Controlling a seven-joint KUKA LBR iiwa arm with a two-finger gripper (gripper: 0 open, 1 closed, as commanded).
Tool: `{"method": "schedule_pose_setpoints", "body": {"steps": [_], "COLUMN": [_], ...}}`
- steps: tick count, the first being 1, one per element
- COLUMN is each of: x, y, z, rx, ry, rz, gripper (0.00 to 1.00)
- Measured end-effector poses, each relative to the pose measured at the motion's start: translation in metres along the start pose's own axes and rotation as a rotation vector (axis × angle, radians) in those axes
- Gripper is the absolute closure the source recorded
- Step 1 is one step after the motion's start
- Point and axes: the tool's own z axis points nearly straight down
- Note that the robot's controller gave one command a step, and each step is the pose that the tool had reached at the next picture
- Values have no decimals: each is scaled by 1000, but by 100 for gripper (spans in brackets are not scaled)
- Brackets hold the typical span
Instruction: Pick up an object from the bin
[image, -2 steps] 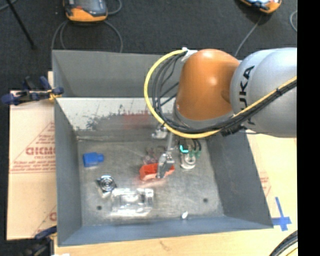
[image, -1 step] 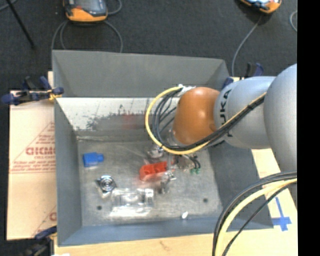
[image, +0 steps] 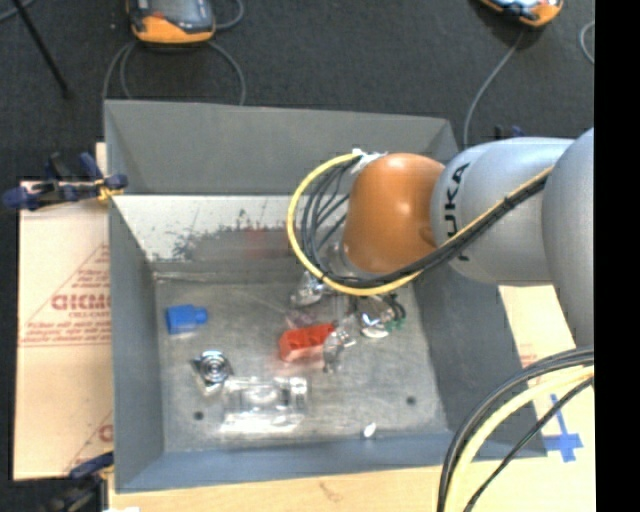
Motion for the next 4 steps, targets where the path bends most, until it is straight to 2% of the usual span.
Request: {"method": "schedule_pose_setpoints", "body": {"steps": [1,2,3,4], "x": [7,1,-1,-5], "y": [2,4,4,3], "z": [1,27,24,21], "rx": [-4,-3,-4,-2], "ry": [5,-5,-1,-14], "rz": [-11,-18,-12,-9], "gripper": [0,0,0,100]}}
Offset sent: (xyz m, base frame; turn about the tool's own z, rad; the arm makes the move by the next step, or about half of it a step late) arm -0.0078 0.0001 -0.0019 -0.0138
